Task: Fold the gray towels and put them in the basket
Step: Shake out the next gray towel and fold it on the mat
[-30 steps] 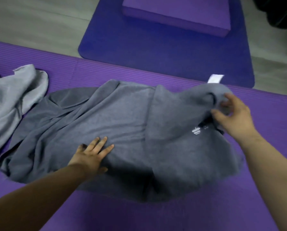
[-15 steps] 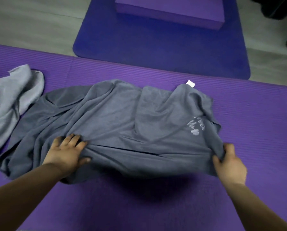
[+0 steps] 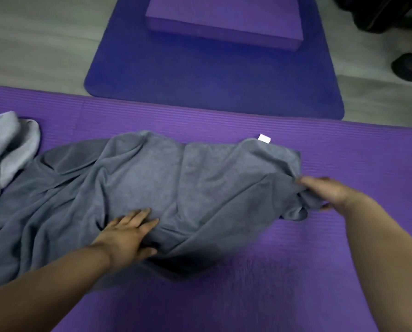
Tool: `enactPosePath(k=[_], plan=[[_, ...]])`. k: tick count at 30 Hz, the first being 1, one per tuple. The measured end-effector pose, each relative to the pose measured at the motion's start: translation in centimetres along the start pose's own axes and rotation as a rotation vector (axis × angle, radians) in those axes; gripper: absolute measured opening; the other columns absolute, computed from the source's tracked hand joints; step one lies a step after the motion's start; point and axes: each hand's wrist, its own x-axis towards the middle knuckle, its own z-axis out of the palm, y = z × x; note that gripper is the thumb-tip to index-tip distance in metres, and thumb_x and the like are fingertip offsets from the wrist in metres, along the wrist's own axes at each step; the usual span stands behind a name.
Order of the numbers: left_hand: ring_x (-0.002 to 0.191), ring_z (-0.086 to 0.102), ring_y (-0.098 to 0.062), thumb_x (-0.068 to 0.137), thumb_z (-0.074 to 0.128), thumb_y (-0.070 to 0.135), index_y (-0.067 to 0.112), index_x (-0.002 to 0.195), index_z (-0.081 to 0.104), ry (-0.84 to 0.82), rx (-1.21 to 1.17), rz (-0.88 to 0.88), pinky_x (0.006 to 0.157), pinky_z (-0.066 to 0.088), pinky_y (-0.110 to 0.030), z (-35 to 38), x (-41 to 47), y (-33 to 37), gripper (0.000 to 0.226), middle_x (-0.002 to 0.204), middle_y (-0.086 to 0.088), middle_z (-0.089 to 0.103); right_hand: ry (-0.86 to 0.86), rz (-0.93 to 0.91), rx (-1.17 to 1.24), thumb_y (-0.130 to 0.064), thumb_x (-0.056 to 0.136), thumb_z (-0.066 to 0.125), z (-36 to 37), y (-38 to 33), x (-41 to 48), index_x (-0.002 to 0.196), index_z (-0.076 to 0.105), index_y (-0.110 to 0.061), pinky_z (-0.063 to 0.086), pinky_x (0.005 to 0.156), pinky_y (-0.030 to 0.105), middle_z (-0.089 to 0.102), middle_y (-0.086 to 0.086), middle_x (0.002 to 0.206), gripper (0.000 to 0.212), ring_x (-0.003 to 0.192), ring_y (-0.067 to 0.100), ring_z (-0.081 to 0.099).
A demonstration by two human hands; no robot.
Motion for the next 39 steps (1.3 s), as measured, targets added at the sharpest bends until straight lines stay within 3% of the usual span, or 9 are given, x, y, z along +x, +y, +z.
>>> enactPosePath(k=[3,5,10,13,18,21,28,35,39], plan=[[0.144,-0.002,-0.011,0.091,0.027,0.057,0.035,0.144,0.011,0.049,0.011,0.002,0.116,0.002,-0.028,-0.1,0.2,-0.4,0.06,0.155,0.007,-0.01,0.391,0.003,0.01,-0.032,0.091,0.051,0.1,-0.6,2.3,0.111,0.054,0.01,0.038,0.09,0.04,0.057,0.028,0.116,0.046,0.11,0.038,0.052],[0.144,-0.001,-0.01,0.084,0.015,0.062,0.037,0.141,0.023,0.063,-0.014,0.0,0.116,0.003,-0.026,-0.2,0.4,-0.5,0.063,0.155,0.009,-0.009,0.357,-0.01,0.051,-0.028,0.087,0.059,2.0,-0.9,3.8,0.128,0.04,0.004,0.035,0.102,0.038,0.05,0.024,0.13,0.056,0.122,0.036,0.046],[0.144,0.004,-0.01,0.093,0.035,0.049,0.034,0.133,0.041,0.018,-0.073,0.022,0.115,0.006,-0.025,-0.6,0.7,0.0,0.043,0.156,0.006,-0.007,0.269,-0.136,-0.146,-0.006,0.086,0.052,3.8,-0.5,3.8,0.112,0.059,0.005,0.035,0.075,0.027,0.063,0.024,0.109,0.029,0.107,0.033,0.057],[0.144,0.001,-0.011,0.091,0.035,0.052,0.033,0.138,0.03,0.0,-0.01,0.076,0.115,-0.002,-0.025,-0.8,0.7,0.7,0.051,0.156,0.005,-0.009,0.435,-0.24,-0.098,-0.014,0.081,0.055,-1.2,-0.3,1.7,0.099,0.063,0.008,0.036,0.072,0.031,0.063,0.021,0.092,0.029,0.089,0.028,0.057],[0.144,-0.004,-0.014,0.073,0.02,0.07,0.038,0.144,0.004,-0.059,0.017,0.2,0.116,-0.003,-0.028,-1.8,2.0,5.1,0.079,0.155,0.003,-0.015,0.633,-0.116,-0.127,-0.02,0.074,0.073,-9.4,2.0,-0.7,0.141,0.031,-0.007,0.028,0.106,0.045,0.038,0.025,0.139,0.08,0.129,0.04,0.035],[0.144,-0.004,-0.016,0.061,0.009,0.074,0.035,0.145,0.002,-0.003,0.039,0.179,0.116,0.0,-0.031,-2.3,3.1,6.3,0.093,0.155,0.002,-0.017,0.666,0.008,-0.157,-0.017,0.079,0.069,-7.6,5.5,-2.0,0.143,0.026,-0.005,0.02,0.11,0.044,0.026,0.026,0.146,0.078,0.135,0.041,0.023],[0.144,-0.003,-0.016,0.092,0.036,0.051,0.032,0.146,0.002,-0.065,0.044,0.197,0.117,0.002,-0.03,-2.2,2.3,5.7,0.066,0.154,0.002,-0.019,0.119,0.06,-0.446,-0.029,0.084,0.06,2.6,9.3,-4.9,0.14,0.03,-0.016,0.037,0.102,0.032,0.041,0.014,0.139,0.065,0.127,0.032,0.041],[0.144,0.01,-0.012,0.098,0.025,0.041,0.029,0.146,0.009,-0.068,0.027,0.158,0.115,0.011,-0.026,-5.9,0.5,4.0,0.051,0.156,0.004,-0.001,0.215,0.046,-0.589,-0.028,0.087,0.054,1.2,12.2,-8.5,0.131,0.037,-0.013,0.038,0.1,0.029,0.041,0.008,0.137,0.049,0.128,0.026,0.039],[0.143,0.012,-0.011,0.099,0.027,0.036,0.023,0.146,0.009,0.012,-0.022,0.151,0.113,0.009,-0.019,-7.2,2.6,7.0,0.052,0.156,0.004,0.005,0.113,-0.186,-0.782,-0.032,0.087,0.052,2.4,13.0,-6.8,0.142,0.024,-0.029,0.035,0.104,0.029,0.029,-0.001,0.144,0.061,0.133,0.02,0.033]])
